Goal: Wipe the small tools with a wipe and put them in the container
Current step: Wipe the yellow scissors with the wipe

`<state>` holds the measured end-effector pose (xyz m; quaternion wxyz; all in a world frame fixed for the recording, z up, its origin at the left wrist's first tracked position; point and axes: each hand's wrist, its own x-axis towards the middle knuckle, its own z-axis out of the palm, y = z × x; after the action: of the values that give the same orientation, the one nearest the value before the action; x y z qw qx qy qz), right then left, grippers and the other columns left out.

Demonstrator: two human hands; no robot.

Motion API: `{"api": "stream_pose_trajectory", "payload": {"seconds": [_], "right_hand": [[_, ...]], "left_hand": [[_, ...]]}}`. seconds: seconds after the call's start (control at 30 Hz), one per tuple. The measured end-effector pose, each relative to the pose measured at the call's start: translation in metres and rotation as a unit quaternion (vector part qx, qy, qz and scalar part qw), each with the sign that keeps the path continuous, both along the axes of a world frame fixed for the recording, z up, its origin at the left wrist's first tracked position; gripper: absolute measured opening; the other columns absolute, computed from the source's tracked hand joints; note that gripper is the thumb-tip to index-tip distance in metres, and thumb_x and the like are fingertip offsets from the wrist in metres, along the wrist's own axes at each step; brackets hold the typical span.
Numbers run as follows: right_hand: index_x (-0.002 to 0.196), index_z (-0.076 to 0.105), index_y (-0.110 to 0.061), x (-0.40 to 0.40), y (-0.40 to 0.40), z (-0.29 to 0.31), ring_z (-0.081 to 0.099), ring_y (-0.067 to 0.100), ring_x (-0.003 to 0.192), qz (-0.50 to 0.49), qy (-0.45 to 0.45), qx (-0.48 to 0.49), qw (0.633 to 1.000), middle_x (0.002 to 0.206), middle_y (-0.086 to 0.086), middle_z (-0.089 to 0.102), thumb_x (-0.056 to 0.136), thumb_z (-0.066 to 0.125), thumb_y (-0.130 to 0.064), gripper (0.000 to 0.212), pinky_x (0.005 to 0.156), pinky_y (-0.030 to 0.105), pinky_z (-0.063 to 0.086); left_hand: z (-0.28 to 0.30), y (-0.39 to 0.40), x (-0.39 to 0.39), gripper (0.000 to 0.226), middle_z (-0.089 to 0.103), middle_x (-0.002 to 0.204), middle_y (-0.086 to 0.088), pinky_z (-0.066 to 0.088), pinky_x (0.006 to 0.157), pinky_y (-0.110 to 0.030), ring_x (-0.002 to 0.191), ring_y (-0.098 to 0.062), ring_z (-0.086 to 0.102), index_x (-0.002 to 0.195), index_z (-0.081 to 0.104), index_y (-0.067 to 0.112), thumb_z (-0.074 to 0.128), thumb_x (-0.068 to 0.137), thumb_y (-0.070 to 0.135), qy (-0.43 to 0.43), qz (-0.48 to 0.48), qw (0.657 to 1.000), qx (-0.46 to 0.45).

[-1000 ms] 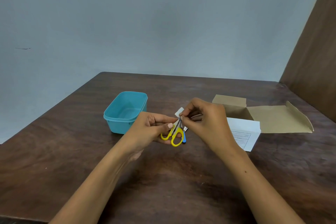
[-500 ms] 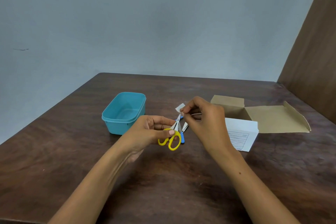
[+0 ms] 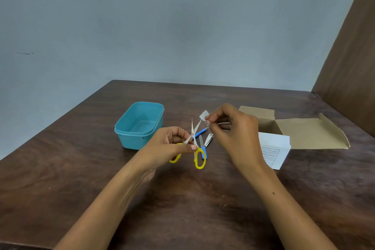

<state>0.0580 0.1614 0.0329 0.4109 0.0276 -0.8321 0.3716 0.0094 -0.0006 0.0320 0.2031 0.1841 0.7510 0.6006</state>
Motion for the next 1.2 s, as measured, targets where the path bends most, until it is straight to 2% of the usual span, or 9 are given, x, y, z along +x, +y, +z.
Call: {"api": "stream_pose_trajectory", "payload": {"seconds": [0.2, 0.27, 0.4, 0.53, 0.7, 0.9, 1.0, 1.1, 1.2], "right_hand": [[0.077, 0.064, -0.006, 0.003, -0.003, 0.002, 0.068, 0.012, 0.076, 0.028, 0.012, 0.027, 0.999, 0.079, 0.003, 0.071, 0.078, 0.07, 0.001, 0.01, 0.067, 0.024, 0.056], [0.076, 0.063, -0.008, 0.003, -0.005, 0.001, 0.068, 0.012, 0.074, 0.042, -0.002, 0.045, 0.998, 0.077, 0.002, 0.07, 0.076, 0.07, 0.003, 0.012, 0.065, 0.027, 0.056], [0.072, 0.062, -0.011, 0.001, -0.008, -0.004, 0.067, 0.014, 0.069, 0.058, -0.043, 0.079, 0.994, 0.073, 0.0, 0.07, 0.072, 0.068, 0.003, 0.015, 0.062, 0.032, 0.055], [0.072, 0.061, -0.011, -0.001, -0.005, -0.005, 0.067, 0.014, 0.069, 0.033, -0.029, 0.058, 0.997, 0.074, 0.0, 0.07, 0.073, 0.069, 0.004, 0.017, 0.063, 0.033, 0.057], [0.07, 0.062, -0.013, 0.002, -0.009, -0.004, 0.066, 0.009, 0.067, 0.049, -0.037, 0.079, 0.995, 0.071, -0.002, 0.069, 0.071, 0.072, 0.0, 0.016, 0.062, 0.026, 0.055], [0.071, 0.06, -0.011, 0.001, -0.005, -0.003, 0.065, 0.011, 0.066, -0.017, 0.011, 0.049, 0.999, 0.07, -0.004, 0.066, 0.074, 0.073, 0.0, 0.017, 0.061, 0.029, 0.056], [0.072, 0.06, -0.01, 0.005, -0.009, -0.001, 0.066, 0.01, 0.067, 0.04, 0.028, 0.07, 0.996, 0.069, -0.003, 0.067, 0.073, 0.071, -0.003, 0.014, 0.06, 0.031, 0.055], [0.072, 0.058, -0.016, 0.006, -0.015, -0.002, 0.065, 0.008, 0.066, 0.081, -0.025, 0.12, 0.989, 0.068, -0.006, 0.067, 0.071, 0.07, -0.005, 0.016, 0.058, 0.032, 0.055], [0.072, 0.057, -0.017, 0.001, -0.011, -0.006, 0.066, 0.01, 0.067, 0.057, -0.038, 0.104, 0.992, 0.07, -0.003, 0.068, 0.072, 0.07, -0.002, 0.02, 0.06, 0.034, 0.056]], "left_hand": [[0.001, -0.002, 0.002, 0.014, 0.074, 0.072, 0.001, 0.035, 0.044, -0.017, 0.056, 0.0, 0.059, 0.084, 0.066, 0.014, 0.076, 0.075, 0.017, 0.012, 0.008, 1.0, -0.002], [0.001, -0.002, 0.002, 0.014, 0.074, 0.072, 0.0, 0.033, 0.042, -0.017, 0.055, -0.002, 0.056, 0.083, 0.067, 0.015, 0.077, 0.074, 0.018, 0.013, 0.018, 1.0, 0.006], [0.0, -0.003, 0.003, 0.014, 0.068, 0.063, 0.0, 0.029, 0.04, -0.017, 0.045, -0.002, 0.045, 0.078, 0.066, 0.013, 0.079, 0.072, 0.015, 0.024, 0.025, 0.999, 0.015], [0.0, -0.002, 0.003, 0.014, 0.067, 0.06, 0.0, 0.029, 0.037, -0.014, 0.041, -0.001, 0.047, 0.079, 0.067, 0.009, 0.079, 0.071, 0.011, 0.02, 0.023, 0.999, 0.026], [-0.001, -0.001, 0.001, 0.014, 0.064, 0.059, -0.005, 0.032, 0.038, -0.009, 0.039, -0.001, 0.047, 0.078, 0.066, 0.004, 0.078, 0.071, 0.003, 0.02, 0.03, 0.999, 0.035], [-0.001, 0.0, 0.002, 0.015, 0.072, 0.076, -0.015, 0.032, 0.038, -0.009, 0.056, -0.006, 0.059, 0.081, 0.068, 0.005, 0.079, 0.07, 0.006, 0.005, 0.03, 0.999, 0.02], [0.0, 0.0, 0.003, 0.014, 0.068, 0.06, -0.002, 0.03, 0.036, -0.01, 0.042, -0.001, 0.053, 0.077, 0.066, 0.005, 0.078, 0.071, 0.002, 0.004, 0.022, 0.999, 0.028], [0.002, 0.001, 0.006, 0.017, 0.06, 0.044, 0.007, 0.031, 0.035, -0.006, 0.033, 0.001, 0.048, 0.072, 0.061, 0.005, 0.071, 0.074, -0.009, 0.003, 0.012, 0.998, 0.054], [0.0, 0.001, 0.006, 0.012, 0.062, 0.046, 0.007, 0.035, 0.038, -0.005, 0.037, 0.001, 0.052, 0.077, 0.063, -0.002, 0.072, 0.073, -0.01, 0.012, -0.004, 0.999, 0.053]]}}
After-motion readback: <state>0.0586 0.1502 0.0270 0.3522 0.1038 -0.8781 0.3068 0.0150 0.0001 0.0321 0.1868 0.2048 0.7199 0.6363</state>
